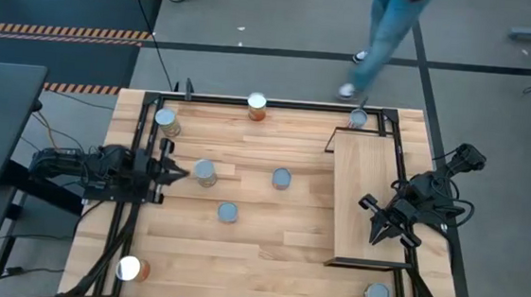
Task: Pick and place cans onto a shelf
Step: Put the canned carrots on the shelf
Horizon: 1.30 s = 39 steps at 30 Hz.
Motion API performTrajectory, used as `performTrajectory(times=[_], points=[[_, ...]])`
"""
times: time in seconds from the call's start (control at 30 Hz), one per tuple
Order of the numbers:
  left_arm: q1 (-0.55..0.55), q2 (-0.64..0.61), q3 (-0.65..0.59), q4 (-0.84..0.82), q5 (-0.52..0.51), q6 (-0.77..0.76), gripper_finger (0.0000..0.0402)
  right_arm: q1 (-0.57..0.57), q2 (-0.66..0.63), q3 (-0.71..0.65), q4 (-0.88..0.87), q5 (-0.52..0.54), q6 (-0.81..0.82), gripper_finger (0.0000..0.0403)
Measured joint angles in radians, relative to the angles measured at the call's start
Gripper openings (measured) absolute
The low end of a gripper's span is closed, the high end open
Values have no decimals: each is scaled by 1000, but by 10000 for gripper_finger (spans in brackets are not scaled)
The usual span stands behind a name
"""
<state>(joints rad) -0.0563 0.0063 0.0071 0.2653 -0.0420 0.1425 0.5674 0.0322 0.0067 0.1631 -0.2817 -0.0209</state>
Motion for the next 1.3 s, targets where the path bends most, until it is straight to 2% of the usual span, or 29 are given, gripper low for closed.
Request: performTrajectory(times=[0.23, 0.33, 0.43, 0.67, 0.77, 0.93, 1.0, 1.1, 1.2, 1.3], points=[[0, 0, 0, -2, -203, 52, 25, -17, 0, 0, 52, 15, -53, 38], [0, 0, 0, -2, -215, 52, 25, -26, 0, 0, 177, -29, -143, 38], [0, 0, 0, -2, -219, 52, 25, -27, 0, 0, 326, -82, -159, 38], [0, 0, 0, 9, -234, -55, 25, -27, 0, 0, 654, -86, -151, 38], [0, 0, 0, 1, -273, -91, 25, -27, 0, 0, 827, -33, -91, 38], [0, 0, 0, -5, -315, -102, 25, -27, 0, 0, 1032, 157, -10, 38], [0, 0, 0, -6, -317, -105, 25, -27, 0, 1, 1102, 256, -74, 38], [0, 0, 0, -4, -317, -105, 25, -27, 0, 45, 1094, 644, -138, 36], [0, 0, 0, -4, -317, -105, 25, -28, 1, 139, 840, 1001, -251, 33], [0, 0, 0, -4, -317, -105, 25, -32, 44, 257, 624, 1344, -258, 32]])
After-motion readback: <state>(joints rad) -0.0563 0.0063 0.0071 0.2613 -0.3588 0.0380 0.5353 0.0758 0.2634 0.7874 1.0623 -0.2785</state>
